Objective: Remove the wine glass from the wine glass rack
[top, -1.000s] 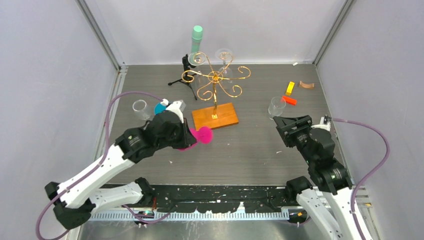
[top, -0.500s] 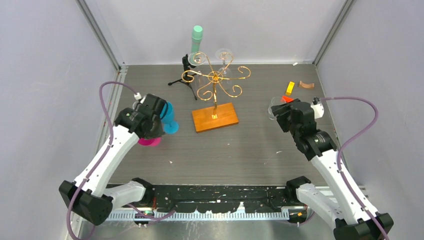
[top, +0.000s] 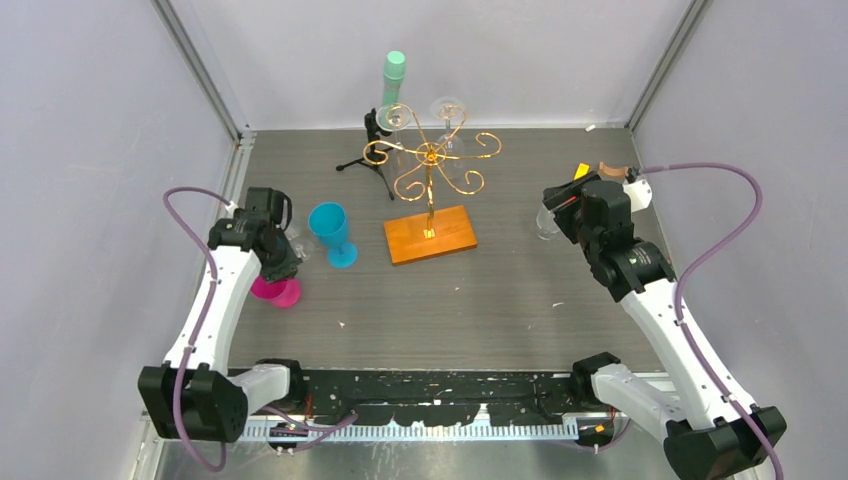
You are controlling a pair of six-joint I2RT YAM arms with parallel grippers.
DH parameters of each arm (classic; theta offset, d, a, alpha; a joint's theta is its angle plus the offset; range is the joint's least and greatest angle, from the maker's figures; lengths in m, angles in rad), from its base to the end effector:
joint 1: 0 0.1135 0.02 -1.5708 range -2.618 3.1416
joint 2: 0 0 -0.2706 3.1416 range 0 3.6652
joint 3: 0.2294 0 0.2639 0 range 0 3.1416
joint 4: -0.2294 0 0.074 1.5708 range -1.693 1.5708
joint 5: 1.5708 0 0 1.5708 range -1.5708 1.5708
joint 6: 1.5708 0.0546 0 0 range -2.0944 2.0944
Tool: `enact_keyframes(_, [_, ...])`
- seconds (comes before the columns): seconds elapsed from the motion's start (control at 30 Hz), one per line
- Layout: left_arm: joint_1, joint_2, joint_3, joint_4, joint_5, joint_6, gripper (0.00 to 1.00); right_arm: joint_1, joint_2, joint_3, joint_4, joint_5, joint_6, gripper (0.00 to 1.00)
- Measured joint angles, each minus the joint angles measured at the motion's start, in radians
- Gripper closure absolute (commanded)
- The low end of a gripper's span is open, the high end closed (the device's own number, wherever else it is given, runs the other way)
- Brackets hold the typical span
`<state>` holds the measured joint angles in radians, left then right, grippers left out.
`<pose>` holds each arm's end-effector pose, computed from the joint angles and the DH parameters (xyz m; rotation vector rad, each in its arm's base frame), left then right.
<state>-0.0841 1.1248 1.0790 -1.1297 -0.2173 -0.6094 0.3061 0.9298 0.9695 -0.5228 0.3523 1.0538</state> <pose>0.2120 -0.0061 0.2883 -0.7569 2.5885 0.0931 0.2188 0.0494 0.3424 0.9522 1.8243 0.4947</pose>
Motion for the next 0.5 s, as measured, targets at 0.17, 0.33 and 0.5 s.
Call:
enact_keyframes(0.17, [0.054,0.084,0.009,0.042,0.057,-0.002,0.91,0.000,0.000,0.041,0.018,-0.017,-0.120,0.38])
enact_keyframes(0.33, [0.062,0.172,0.072,0.029,0.064,0.003,0.62,0.000,0.001,0.072,0.012,-0.065,-0.193,0.38])
enact_keyframes(0.5, [0.066,0.195,0.120,-0.009,0.043,0.004,0.37,0.000,0.042,0.176,-0.061,-0.090,-0.253,0.37])
